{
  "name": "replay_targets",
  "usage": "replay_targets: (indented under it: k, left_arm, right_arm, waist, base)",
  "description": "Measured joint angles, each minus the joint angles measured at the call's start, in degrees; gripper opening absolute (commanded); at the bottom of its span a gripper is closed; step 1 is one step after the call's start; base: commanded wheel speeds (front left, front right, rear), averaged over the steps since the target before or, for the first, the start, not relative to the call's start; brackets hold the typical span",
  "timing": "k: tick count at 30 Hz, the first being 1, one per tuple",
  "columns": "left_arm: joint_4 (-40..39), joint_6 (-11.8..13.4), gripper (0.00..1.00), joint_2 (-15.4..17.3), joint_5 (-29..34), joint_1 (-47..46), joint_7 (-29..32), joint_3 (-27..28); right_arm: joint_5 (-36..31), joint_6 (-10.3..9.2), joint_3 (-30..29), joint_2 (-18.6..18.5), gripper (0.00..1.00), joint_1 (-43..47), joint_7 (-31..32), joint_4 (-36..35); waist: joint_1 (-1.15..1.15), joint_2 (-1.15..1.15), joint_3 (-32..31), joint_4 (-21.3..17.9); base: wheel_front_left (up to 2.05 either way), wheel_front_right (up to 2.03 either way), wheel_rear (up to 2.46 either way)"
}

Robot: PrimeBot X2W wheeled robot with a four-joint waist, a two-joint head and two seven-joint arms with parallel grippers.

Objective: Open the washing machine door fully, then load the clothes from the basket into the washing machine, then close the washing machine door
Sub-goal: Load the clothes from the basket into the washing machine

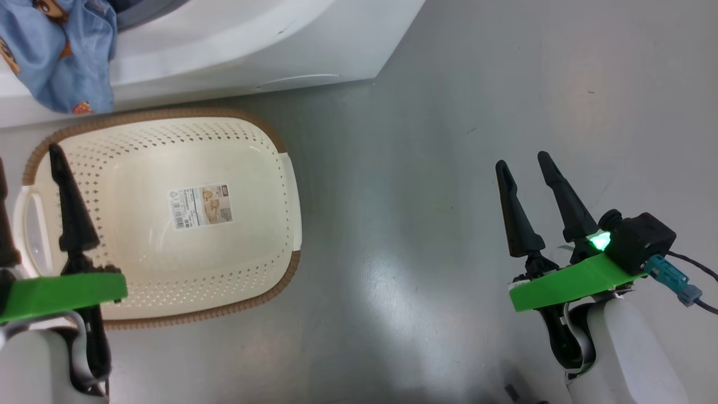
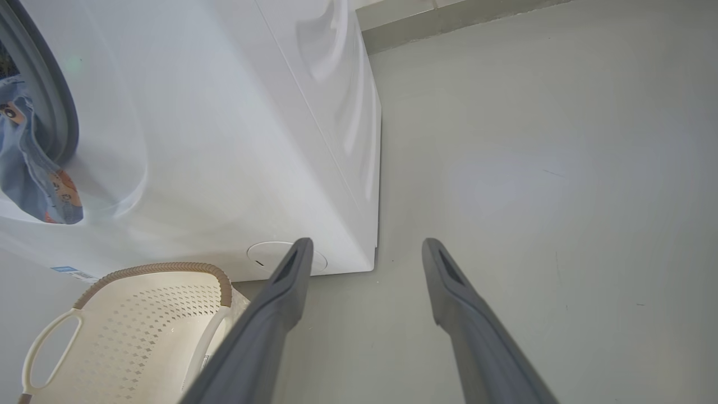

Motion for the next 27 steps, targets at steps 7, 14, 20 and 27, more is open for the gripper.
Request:
replay_targets:
  k: [7, 14, 20, 27]
  left_arm:
    - [0.3, -1.4, 1.00, -1.8, 1.0, 3.7, 0.0, 0.5]
    - [1.5, -2.0, 1.00, -3.2, 1.7, 6.9, 0.0, 0.5]
    - [2.0, -2.5, 1.00, -3.4, 2.0, 7.9, 0.0, 0.7]
    - [2.9, -2.9, 1.00, -3.9, 2.2, 9.1, 0.0, 1.1]
  right_arm:
    - [0.0, 0.00, 0.4, 0.0, 1.00, 0.0, 0.0, 0.3]
    - [0.0, 0.00, 0.8, 0.0, 1.00, 0.0, 0.0, 0.5]
    - [0.0, 0.00, 0.8, 0.0, 1.00, 0.0, 0.0, 0.6]
    - [0.0, 0.00, 1.2, 0.0, 1.00, 0.0, 0.0, 0.8]
  waist:
    - [0.00, 0.00, -0.3, -0.2]
    - [0.00, 0.00, -0.7, -0.5]
    - [0.00, 0.00, -1.0, -0.5]
    - [0.00, 0.00, -1.3, -0.7]
  base:
    - [0.00, 0.00, 0.00]
    - [0.00, 0.00, 0.00]
    - [0.00, 0.00, 0.00]
    - [0.00, 0.00, 0.00]
